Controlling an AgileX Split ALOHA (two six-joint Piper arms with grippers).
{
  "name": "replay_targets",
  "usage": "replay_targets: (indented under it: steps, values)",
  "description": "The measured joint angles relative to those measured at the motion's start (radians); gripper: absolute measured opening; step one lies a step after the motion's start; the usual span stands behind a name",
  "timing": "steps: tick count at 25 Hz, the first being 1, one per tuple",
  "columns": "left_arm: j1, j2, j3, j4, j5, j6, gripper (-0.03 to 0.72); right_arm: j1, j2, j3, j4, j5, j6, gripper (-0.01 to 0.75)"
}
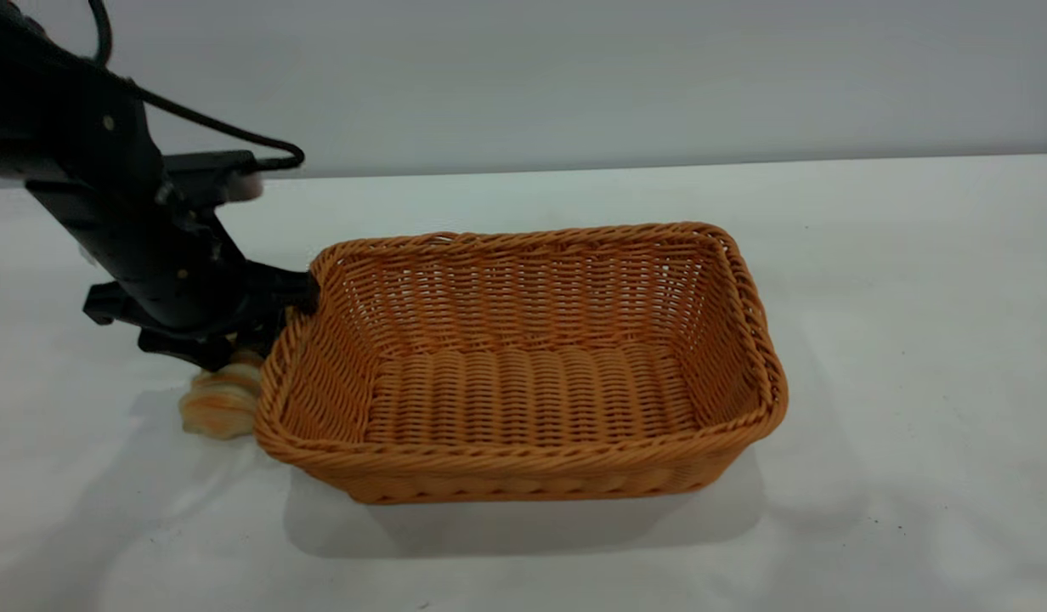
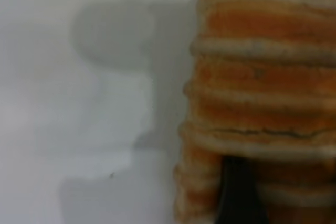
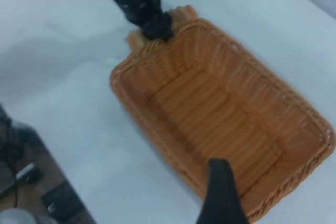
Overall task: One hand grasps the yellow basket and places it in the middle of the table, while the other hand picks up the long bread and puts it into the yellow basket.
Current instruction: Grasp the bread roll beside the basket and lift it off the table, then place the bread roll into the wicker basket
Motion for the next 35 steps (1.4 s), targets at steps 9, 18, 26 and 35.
replay_targets:
  steps: [9,18,26,35]
  values:
    - [0.007,0.004,-0.006,-0.006,-0.003,0.052,0.114,0.0,-0.108,0.0,-0.006,0.037,-0.001,0.536]
    - [0.067,-0.14,-0.004,0.045,0.147,0.113,0.065,0.0,-0.141,0.0,-0.006,0.04,-0.001,0.536]
    - [0.022,-0.368,-0.004,0.012,0.219,0.114,0.065,0.0,-0.141,0.0,-0.006,0.04,-0.002,0.536]
    - [-0.245,-0.39,-0.003,-0.048,0.196,0.115,0.065,0.0,-0.141,0.0,-0.006,0.043,-0.002,0.535]
